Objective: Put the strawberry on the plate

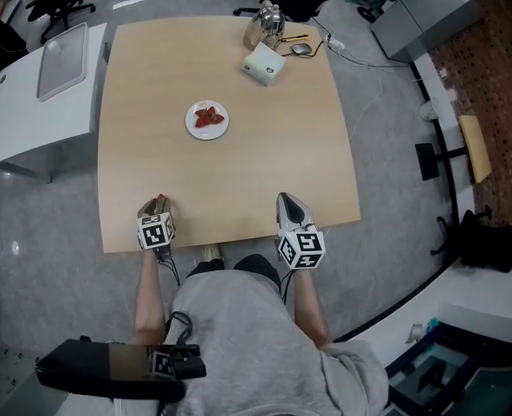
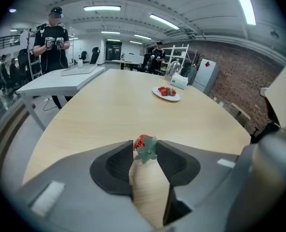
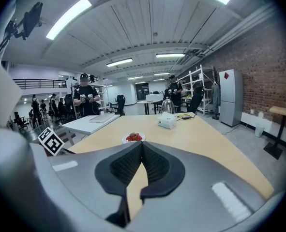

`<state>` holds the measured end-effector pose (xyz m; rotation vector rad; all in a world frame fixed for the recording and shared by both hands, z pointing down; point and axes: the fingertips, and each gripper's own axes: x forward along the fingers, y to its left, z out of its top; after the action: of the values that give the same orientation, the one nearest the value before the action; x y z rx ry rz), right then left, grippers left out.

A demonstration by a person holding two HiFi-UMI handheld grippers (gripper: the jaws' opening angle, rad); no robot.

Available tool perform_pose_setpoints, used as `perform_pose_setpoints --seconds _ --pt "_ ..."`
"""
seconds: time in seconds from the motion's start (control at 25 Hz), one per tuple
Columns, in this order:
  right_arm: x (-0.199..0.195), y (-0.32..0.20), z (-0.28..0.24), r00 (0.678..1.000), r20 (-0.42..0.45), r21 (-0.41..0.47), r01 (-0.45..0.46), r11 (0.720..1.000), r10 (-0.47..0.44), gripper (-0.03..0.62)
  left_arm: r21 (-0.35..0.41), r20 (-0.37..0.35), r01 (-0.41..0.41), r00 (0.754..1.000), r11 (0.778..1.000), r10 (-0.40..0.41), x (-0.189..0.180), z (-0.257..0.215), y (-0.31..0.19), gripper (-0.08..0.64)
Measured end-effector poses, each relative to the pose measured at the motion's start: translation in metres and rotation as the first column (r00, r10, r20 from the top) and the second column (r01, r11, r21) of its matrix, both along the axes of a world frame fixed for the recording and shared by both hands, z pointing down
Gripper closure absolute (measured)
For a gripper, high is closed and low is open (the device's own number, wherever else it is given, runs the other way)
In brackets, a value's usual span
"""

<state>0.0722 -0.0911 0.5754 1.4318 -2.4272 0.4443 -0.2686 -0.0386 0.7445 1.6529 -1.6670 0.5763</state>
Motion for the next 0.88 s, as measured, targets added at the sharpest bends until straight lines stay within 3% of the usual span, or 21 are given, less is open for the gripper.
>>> perform_pose_setpoints --seconds 0.24,0.52,0.88 --pt "-0.004 0.002 0.002 1.0 0.016 0.003 0.008 1.0 -0.008 0.586 0.063 -0.027 0.008 1.0 0.998 -0.006 0.008 -0.028 -0.001 0.388" --pt "0.0 0.01 0.005 1.0 0.03 0.007 0.006 1.0 -0.006 0.586 0.137 -0.004 -0.028 1.0 0.99 0.029 0.022 -0.066 -0.006 0.388" --pt "0.025 0.004 0.01 0.999 0.032 0.005 -0.03 1.0 0.029 0.586 0.244 0.033 -0.114 0.993 0.963 0.11 0.062 -0.109 -0.037 0.39"
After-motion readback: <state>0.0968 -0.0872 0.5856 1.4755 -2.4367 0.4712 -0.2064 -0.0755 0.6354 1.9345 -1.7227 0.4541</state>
